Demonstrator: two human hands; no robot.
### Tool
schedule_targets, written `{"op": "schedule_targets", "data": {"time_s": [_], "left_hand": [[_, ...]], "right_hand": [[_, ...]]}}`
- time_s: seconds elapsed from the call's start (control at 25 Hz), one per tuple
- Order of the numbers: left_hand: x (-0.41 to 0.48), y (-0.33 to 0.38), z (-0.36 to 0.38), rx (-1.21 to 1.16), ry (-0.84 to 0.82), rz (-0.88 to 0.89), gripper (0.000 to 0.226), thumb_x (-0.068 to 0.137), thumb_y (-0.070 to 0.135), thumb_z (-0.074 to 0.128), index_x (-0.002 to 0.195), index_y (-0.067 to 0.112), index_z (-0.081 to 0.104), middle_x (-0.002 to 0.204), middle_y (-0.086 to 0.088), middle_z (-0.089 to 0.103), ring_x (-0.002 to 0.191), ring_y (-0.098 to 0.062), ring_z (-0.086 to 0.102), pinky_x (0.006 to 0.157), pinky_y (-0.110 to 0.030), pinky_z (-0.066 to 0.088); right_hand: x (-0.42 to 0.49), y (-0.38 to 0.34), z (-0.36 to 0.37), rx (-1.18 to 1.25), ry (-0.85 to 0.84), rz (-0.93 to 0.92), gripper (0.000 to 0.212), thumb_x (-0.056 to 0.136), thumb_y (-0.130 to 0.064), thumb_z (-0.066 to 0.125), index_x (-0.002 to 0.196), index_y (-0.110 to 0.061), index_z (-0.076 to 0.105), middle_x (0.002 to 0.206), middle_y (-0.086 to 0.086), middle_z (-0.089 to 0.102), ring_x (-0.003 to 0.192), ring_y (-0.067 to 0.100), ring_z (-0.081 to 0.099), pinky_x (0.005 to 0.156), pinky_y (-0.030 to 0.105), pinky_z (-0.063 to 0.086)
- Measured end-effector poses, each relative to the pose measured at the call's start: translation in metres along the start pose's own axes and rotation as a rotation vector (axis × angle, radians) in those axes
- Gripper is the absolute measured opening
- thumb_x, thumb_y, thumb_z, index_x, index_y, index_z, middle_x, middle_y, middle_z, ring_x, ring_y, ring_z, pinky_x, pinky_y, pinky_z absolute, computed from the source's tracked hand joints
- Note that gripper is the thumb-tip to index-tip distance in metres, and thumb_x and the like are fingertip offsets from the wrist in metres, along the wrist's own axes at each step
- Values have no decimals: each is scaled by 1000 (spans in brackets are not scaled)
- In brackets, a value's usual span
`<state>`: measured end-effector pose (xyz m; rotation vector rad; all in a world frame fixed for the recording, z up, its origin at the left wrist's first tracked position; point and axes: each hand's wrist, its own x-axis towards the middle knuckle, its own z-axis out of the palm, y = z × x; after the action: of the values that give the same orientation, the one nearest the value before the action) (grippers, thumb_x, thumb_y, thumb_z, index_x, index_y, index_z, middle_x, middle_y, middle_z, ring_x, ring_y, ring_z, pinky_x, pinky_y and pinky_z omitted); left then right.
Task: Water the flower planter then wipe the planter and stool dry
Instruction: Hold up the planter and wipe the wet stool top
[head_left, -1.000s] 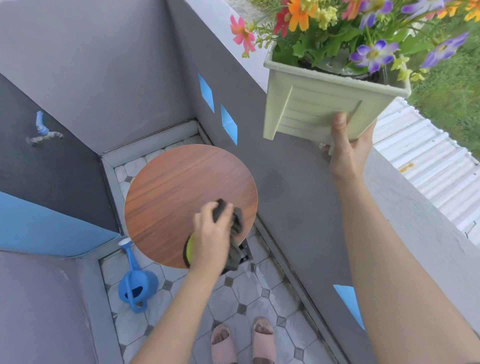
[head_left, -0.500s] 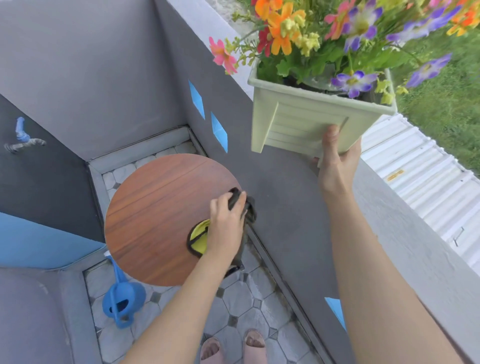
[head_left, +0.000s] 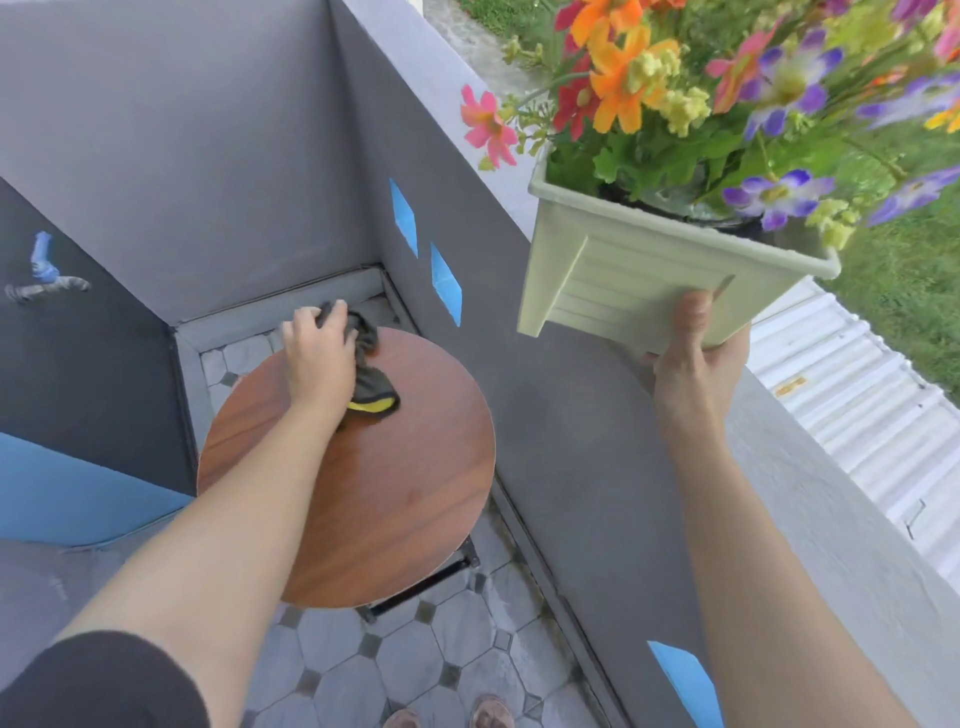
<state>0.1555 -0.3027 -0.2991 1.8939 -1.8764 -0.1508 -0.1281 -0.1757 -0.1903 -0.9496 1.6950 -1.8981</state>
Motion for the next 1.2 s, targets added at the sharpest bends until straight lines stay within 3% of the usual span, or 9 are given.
{"op": "schedule_targets", "data": {"time_s": [0.08,0.2,0.36,0.48,0.6,0.8,0.88,1.0,1.2], "left_hand": [[-3,-34,-18,13,16,-102,39,94,13,53,132,9,51,124,-27,46,111,-43,40,93,-46,36],[-18,-84,-49,36,21,-244,38,96,14,51,133,7,51,124,-29,49,112,-45,44,95,-48,35],[-50,-143,-85,83,-52,-470,37,95,12,50,130,2,52,116,-36,55,110,-50,47,91,-51,38],[-76,-166,-102,-29,-119,-660,36,95,16,52,130,8,55,120,-32,56,115,-47,46,93,-47,40],[-107,-162,-98,-262,-185,-667,35,92,24,58,124,10,60,124,-22,60,116,-38,51,94,-39,41],[-131,-136,-84,-774,-201,-871,59,82,62,51,119,17,59,119,-3,61,107,-25,58,96,-43,47],[-135,-131,-80,-848,-216,-843,64,77,61,59,123,15,57,118,-1,61,107,-22,59,97,-46,47],[-139,-133,-74,-903,-171,-758,46,79,43,68,114,13,62,111,-4,68,101,-22,64,93,-46,50],[-140,-138,-70,-890,-165,-726,76,59,64,65,119,17,60,117,-3,66,105,-22,63,94,-46,50]], "right_hand": [[-1,-5,2,-9,-66,-87,100,71,-77,52,132,1,47,115,-1,56,98,-17,56,85,11,47],[-9,-10,13,-19,-168,-130,83,82,-66,54,132,0,44,116,-6,53,98,-26,52,87,3,40],[-39,-13,46,62,-220,-115,90,77,-72,50,130,1,46,114,-9,55,98,-25,52,87,2,39],[-73,-8,75,118,-273,-68,87,72,-77,54,130,-13,45,117,-14,55,103,-21,53,89,5,40],[-108,3,96,141,-325,-6,77,75,-67,63,131,-16,46,117,-12,57,103,-17,56,92,11,44],[-161,29,116,113,-379,34,63,76,-49,52,128,-15,44,110,-20,55,94,-26,54,81,-2,39],[-172,42,119,108,-396,54,63,74,-51,54,127,-18,45,109,-21,57,94,-26,55,82,-1,39],[-184,59,120,99,-435,48,70,76,-51,55,135,-13,45,110,-21,59,100,-23,55,86,2,40],[-186,77,111,24,-476,48,76,80,-64,57,137,-15,42,105,-27,62,101,-16,57,89,8,40]]}}
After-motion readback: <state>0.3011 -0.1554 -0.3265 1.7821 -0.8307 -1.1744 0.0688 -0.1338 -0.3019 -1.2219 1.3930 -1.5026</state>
